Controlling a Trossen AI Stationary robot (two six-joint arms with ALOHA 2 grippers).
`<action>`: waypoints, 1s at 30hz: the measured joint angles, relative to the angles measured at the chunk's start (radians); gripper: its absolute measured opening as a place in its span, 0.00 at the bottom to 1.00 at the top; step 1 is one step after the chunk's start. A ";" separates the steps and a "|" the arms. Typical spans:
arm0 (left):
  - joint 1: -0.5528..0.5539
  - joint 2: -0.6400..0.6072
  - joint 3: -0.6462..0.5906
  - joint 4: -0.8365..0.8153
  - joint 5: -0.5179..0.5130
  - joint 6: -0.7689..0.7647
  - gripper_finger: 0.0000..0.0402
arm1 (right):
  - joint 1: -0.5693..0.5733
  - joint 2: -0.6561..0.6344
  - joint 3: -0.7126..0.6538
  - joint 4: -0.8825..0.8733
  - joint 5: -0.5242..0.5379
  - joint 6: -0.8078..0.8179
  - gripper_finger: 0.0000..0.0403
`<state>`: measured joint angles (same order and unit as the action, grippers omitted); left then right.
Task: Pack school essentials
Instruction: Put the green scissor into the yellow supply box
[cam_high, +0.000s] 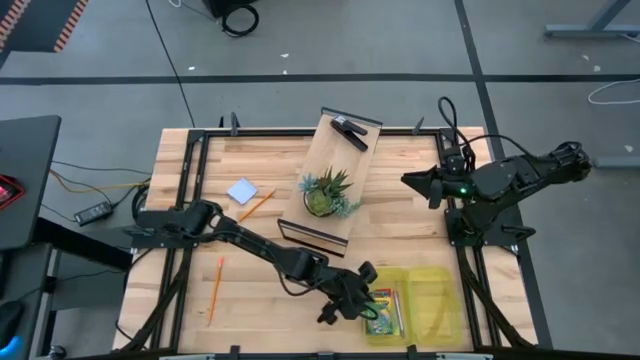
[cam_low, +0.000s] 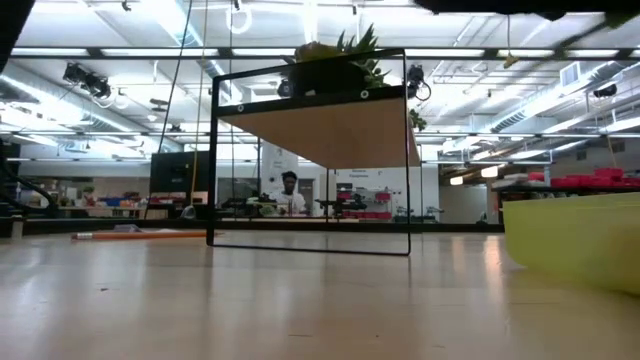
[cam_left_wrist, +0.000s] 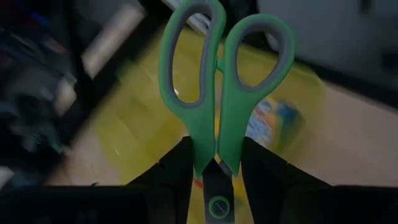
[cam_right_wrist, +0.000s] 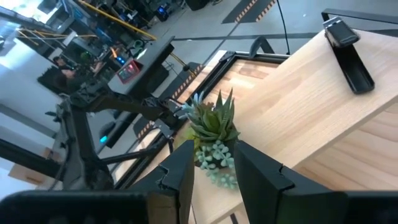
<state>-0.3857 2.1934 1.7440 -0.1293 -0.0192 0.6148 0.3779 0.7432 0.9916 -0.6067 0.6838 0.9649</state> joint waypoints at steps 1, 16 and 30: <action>0.002 0.004 0.000 0.015 -0.005 0.000 0.30 | 0.000 -0.002 0.000 0.003 0.000 0.000 0.30; 0.010 0.021 0.006 0.081 -0.010 0.029 0.31 | 0.000 -0.026 0.000 0.003 0.020 -0.010 0.30; 0.021 0.034 0.006 0.157 0.021 0.137 0.31 | 0.000 -0.026 0.000 0.003 0.031 -0.010 0.30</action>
<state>-0.3649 2.2276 1.7496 0.0277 0.0021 0.7522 0.3779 0.7170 0.9916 -0.6033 0.7147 0.9550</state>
